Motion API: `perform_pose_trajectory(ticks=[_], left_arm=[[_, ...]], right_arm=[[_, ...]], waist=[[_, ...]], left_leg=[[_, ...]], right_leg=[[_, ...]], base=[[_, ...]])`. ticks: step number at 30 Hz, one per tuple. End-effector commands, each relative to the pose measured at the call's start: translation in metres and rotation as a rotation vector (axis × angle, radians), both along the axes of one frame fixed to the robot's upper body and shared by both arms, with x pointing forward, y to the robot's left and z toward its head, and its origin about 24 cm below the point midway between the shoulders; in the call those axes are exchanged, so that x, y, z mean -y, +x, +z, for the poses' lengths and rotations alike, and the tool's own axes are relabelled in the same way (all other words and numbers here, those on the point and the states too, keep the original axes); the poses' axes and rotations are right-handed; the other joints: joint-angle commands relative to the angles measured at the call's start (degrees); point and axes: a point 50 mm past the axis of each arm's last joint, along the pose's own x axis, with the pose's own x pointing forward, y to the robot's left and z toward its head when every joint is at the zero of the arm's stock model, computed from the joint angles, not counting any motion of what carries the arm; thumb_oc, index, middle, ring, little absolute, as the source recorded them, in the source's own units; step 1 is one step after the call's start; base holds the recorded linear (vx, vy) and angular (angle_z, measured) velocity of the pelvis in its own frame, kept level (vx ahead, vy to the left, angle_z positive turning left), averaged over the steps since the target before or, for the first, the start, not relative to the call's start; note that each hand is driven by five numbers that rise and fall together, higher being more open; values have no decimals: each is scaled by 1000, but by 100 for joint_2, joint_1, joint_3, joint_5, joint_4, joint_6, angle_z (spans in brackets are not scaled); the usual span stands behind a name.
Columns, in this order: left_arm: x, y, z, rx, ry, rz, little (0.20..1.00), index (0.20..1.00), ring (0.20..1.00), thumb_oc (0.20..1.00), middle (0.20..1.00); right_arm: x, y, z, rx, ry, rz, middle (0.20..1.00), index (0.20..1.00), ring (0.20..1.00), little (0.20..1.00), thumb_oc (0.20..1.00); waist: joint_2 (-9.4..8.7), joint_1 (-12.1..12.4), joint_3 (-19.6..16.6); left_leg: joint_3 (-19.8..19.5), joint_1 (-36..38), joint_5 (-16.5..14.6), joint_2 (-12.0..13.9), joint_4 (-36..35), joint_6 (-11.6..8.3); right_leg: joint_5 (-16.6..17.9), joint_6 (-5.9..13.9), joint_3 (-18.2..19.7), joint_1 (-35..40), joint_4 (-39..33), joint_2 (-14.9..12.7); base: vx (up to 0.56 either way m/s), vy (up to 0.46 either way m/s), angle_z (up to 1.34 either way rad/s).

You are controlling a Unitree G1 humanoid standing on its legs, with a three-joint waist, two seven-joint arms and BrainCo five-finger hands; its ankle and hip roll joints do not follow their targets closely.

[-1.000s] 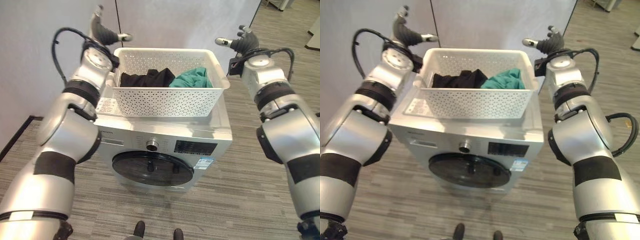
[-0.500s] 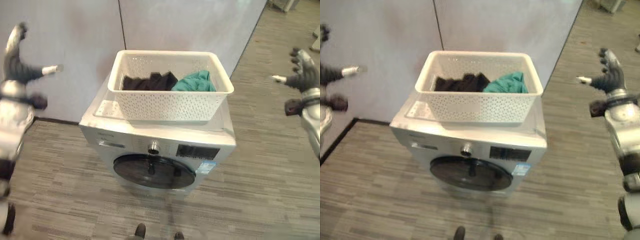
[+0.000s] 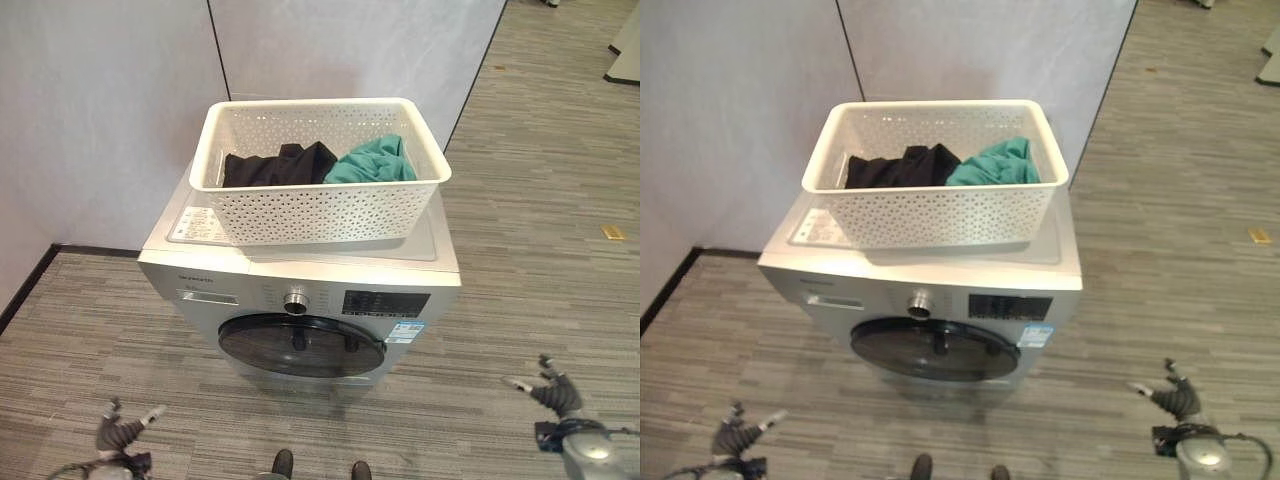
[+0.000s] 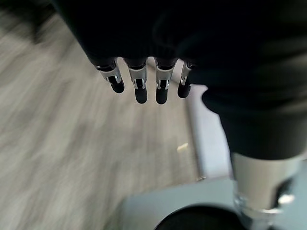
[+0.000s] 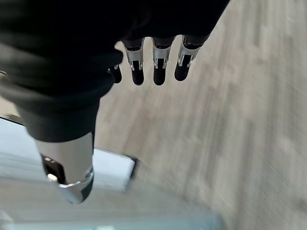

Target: Grab the laundry basket,head to the washer,open it,put in the laundry and shut it.

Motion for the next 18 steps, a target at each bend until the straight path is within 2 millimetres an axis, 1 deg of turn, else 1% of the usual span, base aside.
perform_pose_trajectory(ticks=[1, 2, 3, 4, 5, 7, 8, 9, 10, 12, 13, 16, 17, 18], left_arm=[[6, 13, -7, -8, -22, -13, 1000, 1000, 1000, 1000, 1000], [22, 5, -24, -102, -52, -16, 1000, 1000, 1000, 1000, 1000], [32, -1, -32, -163, -66, -28, 1000, 1000, 1000, 1000, 1000], [32, -1, -32, -163, -66, -28, 1000, 1000, 1000, 1000, 1000], [50, -15, -45, -278, -106, -72, 1000, 1000, 1000, 1000, 1000], [64, -28, -53, -383, -128, -148, 1000, 1000, 1000, 1000, 1000], [70, -33, -55, -426, -124, -197, 1000, 1000, 1000, 1000, 1000], [71, -38, -56, -467, -102, -237, 1000, 1000, 1000, 1000, 1000], [71, -38, -56, -467, -102, -237, 1000, 1000, 1000, 1000, 1000], [73, -47, -58, -530, -80, -289, 1000, 1000, 1000, 1000, 1000], [74, -47, -58, -535, -74, -316, 1000, 1000, 1000, 1000, 1000], [74, -48, -58, -541, -73, -321, 1000, 1000, 1000, 1000, 1000], [70, -43, -57, -524, -55, -328, 1000, 1000, 1000, 1000, 1000], [71, -43, -57, -525, -55, -328, 1000, 1000, 1000, 1000, 1000]], right_arm=[[-8, 23, 4, 44, -22, 74, 1000, 1000, 1000, 1000, 1000], [-33, 20, -21, -40, 38, 112, 1000, 1000, 1000, 1000, 1000], [-46, 19, -32, -81, 56, 139, 1000, 1000, 1000, 1000, 1000], [-46, 19, -32, -81, 56, 139, 1000, 1000, 1000, 1000, 1000], [-68, 13, -51, -171, 94, 172, 1000, 1000, 1000, 1000, 1000], [-85, 11, -63, -232, 114, 206, 1000, 1000, 1000, 1000, 1000], [-93, 14, -64, -241, 105, 243, 1000, 1000, 1000, 1000, 1000], [-101, 20, -63, -237, 94, 288, 1000, 1000, 1000, 1000, 1000], [-101, 20, -63, -237, 94, 288, 1000, 1000, 1000, 1000, 1000], [-115, 29, -59, -216, 71, 390, 1000, 1000, 1000, 1000, 1000], [-122, 40, -51, -173, 46, 459, 1000, 1000, 1000, 1000, 1000], [-125, 46, -46, -152, 28, 492, 1000, 1000, 1000, 1000, 1000], [-135, 60, -29, -56, -5, 577, 1000, 1000, 1000, 1000, 1000], [-135, 60, -29, -56, -5, 577, 1000, 1000, 1000, 1000, 1000]], waist=[[-49, 55, -149], [-69, 43, -140], [-85, 39, -137], [-85, 38, -136], [-92, 36, -151], [-83, 37, -172], [-84, 44, -190], [-89, 51, -202], [-88, 52, -201], [-102, 68, -229], [-105, 74, -226], [-102, 75, -220], [-101, 79, -206], [-100, 77, -205]], left_leg=[[-91, 196, -430, 293, 24, 81], [-84, 174, -404, 286, 24, 70], [-81, 166, -390, 282, 24, 62], [-81, 166, -390, 282, 24, 62], [-82, 155, -381, 277, 30, 55], [-67, 164, -384, 282, 32, 55], [-54, 174, -391, 279, 26, 58], [-35, 189, -397, 283, 25, 59], [-33, 192, -398, 284, 25, 59], [3, 210, -395, 299, 24, 53], [11, 215, -389, 311, 24, 48], [19, 216, -384, 319, 24, 41], [12, 213, -365, 326, 24, 28], [10, 214, -365, 326, 24, 28]], right_leg=[[-143, 399, -96, 24, 98, -497], [-132, 394, -88, -3, 106, -498], [-126, 388, -92, -11, 110, -499], [-127, 388, -93, -10, 110, -499], [-127, 381, -82, -34, 123, -486], [-120, 373, -65, -36, 117, -475], [-114, 373, -50, -34, 109, -471], [-111, 369, -30, -30, 99, -466], [-112, 369, -28, -29, 99, -466], [-116, 358, -20, -13, 80, -455], [-116, 347, -19, -5, 77, -448], [-116, 343, -26, -9, 77, -444], [-121, 335, -59, 6, 73, -438], [-121, 335, -61, 8, 73, -438]], base=[[-103, -20, -1], [-95, -22, 1], [-59, -18, 2], [-49, -17, 3], [-41, -19, 3], [-23, -13, 1], [0, 0, 0], [0, 0, 0], [-10, -21, -3], [-16, -39, -4], [-14, -40, -2], [-6, -12, 0], [0, 0, 0], [-15, -36, 3]])
